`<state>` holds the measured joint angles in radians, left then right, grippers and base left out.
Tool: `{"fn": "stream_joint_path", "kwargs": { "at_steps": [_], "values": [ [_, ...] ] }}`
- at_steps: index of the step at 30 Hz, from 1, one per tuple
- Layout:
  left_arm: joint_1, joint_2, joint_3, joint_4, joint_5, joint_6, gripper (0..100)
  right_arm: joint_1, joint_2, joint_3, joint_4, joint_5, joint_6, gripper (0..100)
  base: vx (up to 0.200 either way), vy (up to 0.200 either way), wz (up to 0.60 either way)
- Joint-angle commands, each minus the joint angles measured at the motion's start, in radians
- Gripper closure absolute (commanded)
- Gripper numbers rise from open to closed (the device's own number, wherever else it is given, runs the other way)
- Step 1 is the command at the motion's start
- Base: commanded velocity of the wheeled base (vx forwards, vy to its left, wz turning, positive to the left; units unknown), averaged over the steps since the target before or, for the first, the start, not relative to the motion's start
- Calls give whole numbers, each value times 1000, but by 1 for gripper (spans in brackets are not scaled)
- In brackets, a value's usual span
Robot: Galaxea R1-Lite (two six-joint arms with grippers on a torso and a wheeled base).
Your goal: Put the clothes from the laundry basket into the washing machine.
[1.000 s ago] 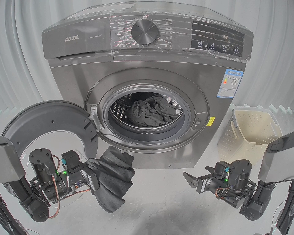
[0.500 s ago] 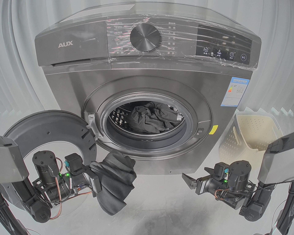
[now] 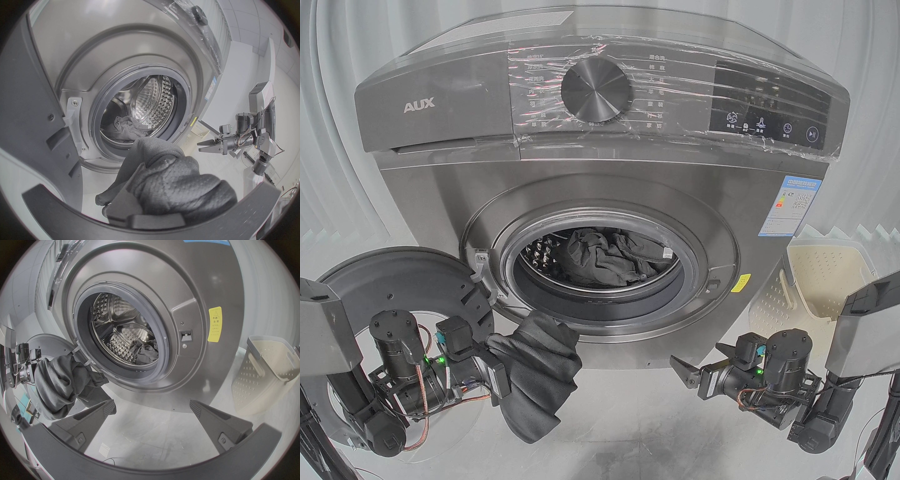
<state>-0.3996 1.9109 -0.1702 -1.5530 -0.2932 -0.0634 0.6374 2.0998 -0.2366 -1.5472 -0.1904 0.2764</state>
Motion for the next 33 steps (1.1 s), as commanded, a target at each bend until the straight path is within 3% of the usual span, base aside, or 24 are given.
{"fn": "stream_joint_path", "kwargs": {
  "at_steps": [1,13,19,22,25,27,30,33],
  "values": [
    [-4,11,0,-1,0,1,100,1,-1,0,-1,0,0,0,0,0,0],
    [-24,22,9,-2,3,13,100,10,-12,2,-1,0,0,0,0,0,0],
    [-79,20,-22,-2,12,10,100,44,-27,0,-1,-3,0,0,0,0,0],
    [-127,37,-71,-1,35,5,100,57,-29,0,-1,-4,0,0,0,0,0],
    [-170,146,-189,-1,144,22,100,65,-30,0,-1,-6,0,0,0,0,0],
    [-179,180,-233,1,138,19,100,67,-32,0,-1,-6,0,0,0,0,0],
    [-185,231,-293,1,82,14,100,80,-32,2,-1,-7,0,0,0,0,0],
    [-197,284,-374,1,82,7,100,84,-34,2,-1,-7,0,0,0,0,0]
  ]
}}
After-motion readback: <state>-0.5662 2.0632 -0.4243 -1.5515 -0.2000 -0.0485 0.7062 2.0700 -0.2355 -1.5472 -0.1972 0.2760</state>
